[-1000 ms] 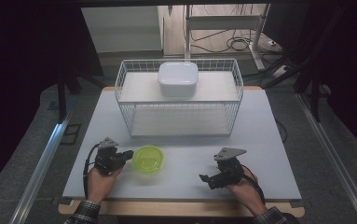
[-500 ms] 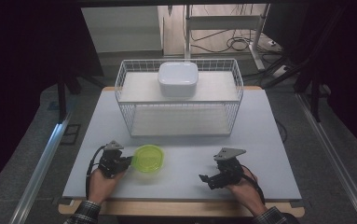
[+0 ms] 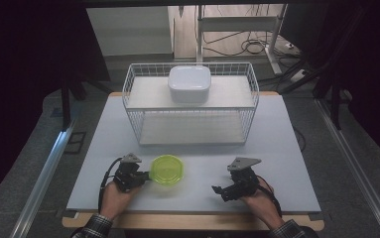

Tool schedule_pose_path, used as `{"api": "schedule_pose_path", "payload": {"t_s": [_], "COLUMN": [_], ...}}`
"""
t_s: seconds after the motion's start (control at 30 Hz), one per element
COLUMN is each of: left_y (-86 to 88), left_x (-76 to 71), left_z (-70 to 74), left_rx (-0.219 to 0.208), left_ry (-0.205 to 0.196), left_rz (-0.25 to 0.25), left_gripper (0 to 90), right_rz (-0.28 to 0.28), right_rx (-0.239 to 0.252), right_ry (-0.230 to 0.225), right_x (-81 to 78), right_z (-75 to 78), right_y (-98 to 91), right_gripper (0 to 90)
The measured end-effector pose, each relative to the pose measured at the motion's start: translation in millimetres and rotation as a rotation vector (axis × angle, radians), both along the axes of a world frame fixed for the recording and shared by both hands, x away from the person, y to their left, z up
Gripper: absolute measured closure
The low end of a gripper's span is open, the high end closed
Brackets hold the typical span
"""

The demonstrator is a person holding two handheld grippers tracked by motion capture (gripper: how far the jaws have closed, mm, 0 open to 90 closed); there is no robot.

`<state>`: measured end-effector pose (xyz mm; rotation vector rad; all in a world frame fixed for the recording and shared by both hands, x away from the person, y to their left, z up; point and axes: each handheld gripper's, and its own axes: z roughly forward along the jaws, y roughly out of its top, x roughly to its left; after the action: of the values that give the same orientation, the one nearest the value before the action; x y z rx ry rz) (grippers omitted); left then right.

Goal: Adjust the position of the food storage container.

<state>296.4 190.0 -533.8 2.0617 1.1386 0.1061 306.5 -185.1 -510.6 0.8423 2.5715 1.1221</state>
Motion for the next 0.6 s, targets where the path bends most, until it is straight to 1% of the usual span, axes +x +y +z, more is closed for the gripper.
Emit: {"api": "schedule_pose_path", "payload": {"t_s": [0.1, 0.2, 0.23, 0.47, 0.6], "left_y": [-10.1, -19.7, -23.7, -49.3, -60.5], "left_x": [-1.7, -3.1, -3.3, -5.8, -7.3], "left_z": [-0.2, -0.4, -0.4, -1.6, -1.8], "left_rx": [-0.001, 0.007, 0.016, 0.039, 0.051], "left_ry": [0.0, -0.005, -0.01, -0.021, -0.037], "left_rz": [-0.034, -0.065, -0.085, -0.139, -0.152], "left_gripper": [89.6, 89.6, 89.5, 88.6, 88.3], "right_rz": [-0.001, -0.002, -0.002, -0.002, -0.001], "right_rx": [-0.001, -0.001, -0.001, -0.005, -0.008], "right_ry": [0.001, 0.003, 0.003, 0.005, 0.005], "right_x": [-0.1, -0.1, -0.1, 0.1, 0.2], "right_z": [-0.1, -0.3, -0.3, -0.7, -1.1], "right_y": [0.1, 0.2, 0.3, 0.2, 0.3], "right_gripper": [5.0, 5.0, 5.0, 5.0, 5.0]}}
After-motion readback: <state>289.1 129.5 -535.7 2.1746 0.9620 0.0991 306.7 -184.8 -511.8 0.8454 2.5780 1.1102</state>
